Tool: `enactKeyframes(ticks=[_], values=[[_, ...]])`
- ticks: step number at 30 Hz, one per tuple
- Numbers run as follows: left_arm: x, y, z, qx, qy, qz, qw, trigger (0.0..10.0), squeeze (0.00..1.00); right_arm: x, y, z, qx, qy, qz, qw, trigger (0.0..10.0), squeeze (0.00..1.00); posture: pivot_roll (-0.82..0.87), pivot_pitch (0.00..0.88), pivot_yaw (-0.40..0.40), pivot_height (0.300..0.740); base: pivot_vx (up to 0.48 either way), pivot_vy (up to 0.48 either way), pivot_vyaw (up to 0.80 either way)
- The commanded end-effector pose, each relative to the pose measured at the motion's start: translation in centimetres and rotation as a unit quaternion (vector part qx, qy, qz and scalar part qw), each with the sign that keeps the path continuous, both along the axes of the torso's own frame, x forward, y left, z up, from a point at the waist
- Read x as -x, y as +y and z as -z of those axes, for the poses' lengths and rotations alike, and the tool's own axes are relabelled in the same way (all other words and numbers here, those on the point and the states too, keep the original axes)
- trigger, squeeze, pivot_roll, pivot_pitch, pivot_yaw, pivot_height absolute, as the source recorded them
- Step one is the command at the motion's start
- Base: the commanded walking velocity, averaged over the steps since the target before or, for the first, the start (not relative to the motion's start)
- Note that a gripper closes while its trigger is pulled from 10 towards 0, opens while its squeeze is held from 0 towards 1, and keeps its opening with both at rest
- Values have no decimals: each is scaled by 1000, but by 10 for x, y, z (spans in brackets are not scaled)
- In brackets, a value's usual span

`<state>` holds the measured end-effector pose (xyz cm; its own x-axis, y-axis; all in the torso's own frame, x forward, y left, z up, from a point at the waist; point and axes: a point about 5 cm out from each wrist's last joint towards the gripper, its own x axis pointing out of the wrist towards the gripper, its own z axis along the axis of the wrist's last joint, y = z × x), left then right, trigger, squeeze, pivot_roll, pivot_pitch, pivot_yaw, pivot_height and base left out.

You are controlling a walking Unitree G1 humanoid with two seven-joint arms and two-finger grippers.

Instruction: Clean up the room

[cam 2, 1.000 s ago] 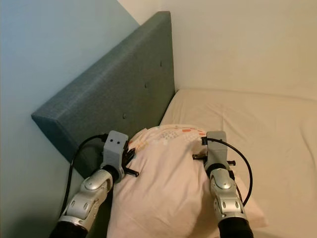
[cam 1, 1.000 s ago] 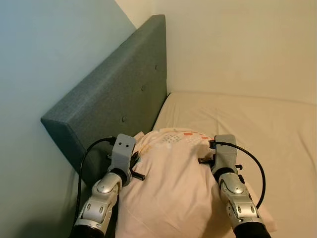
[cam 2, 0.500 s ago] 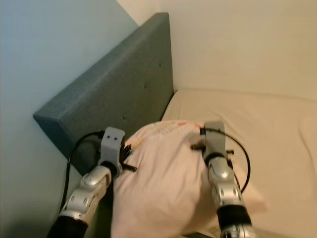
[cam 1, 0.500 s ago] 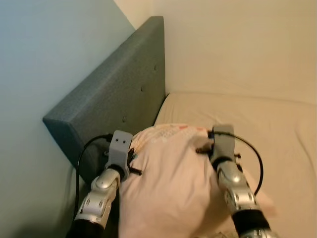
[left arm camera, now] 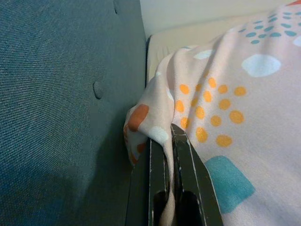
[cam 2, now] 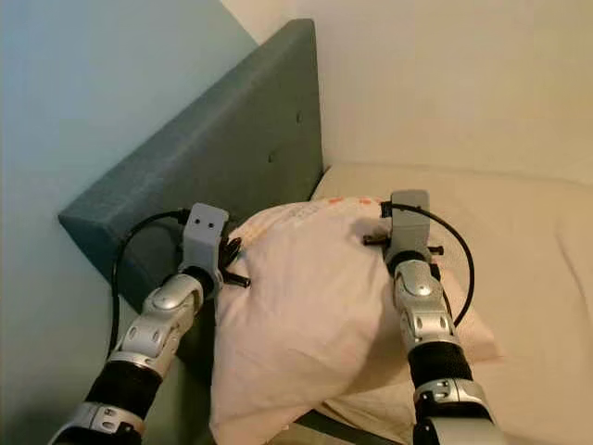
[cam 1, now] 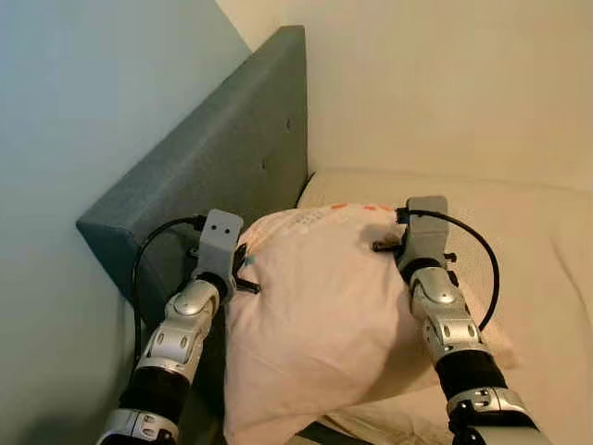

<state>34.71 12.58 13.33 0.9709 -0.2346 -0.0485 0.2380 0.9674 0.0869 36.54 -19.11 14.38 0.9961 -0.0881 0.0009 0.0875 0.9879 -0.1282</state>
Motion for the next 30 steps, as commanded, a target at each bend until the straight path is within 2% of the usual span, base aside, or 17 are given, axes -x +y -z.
enactKeyframes(ticks=[1, 16, 17, 22, 30], values=[[0, 9, 1, 9, -7, -20, 1000, 10000, 0, -1, 3, -3, -9, -17, -7, 1000, 10000, 0, -83, 82, 82, 695, 0, 0, 0], [2, 4, 4, 5, -2, -9, 1000, 10000, 0, 0, 6, -1, -12, -17, -14, 1000, 10000, 0, -79, 88, 85, 625, 0, 0, 0], [2, 1, 4, 4, -2, -5, 1000, 10000, 0, 1, 6, 0, -12, -17, -14, 1000, 10000, 0, -79, 88, 85, 610, 0, 0, 0], [3, 0, 5, 3, -3, 0, 1000, 10000, 0, 1, 5, 1, -11, -15, -13, 1000, 10000, 0, -79, 90, 87, 595, 0, 0, 0], [5, -4, 4, 3, -7, 13, 1000, 10000, 0, 4, 3, 5, -13, -12, -10, 1000, 10000, 0, -74, 92, 90, 595, 0, 0, 0]])
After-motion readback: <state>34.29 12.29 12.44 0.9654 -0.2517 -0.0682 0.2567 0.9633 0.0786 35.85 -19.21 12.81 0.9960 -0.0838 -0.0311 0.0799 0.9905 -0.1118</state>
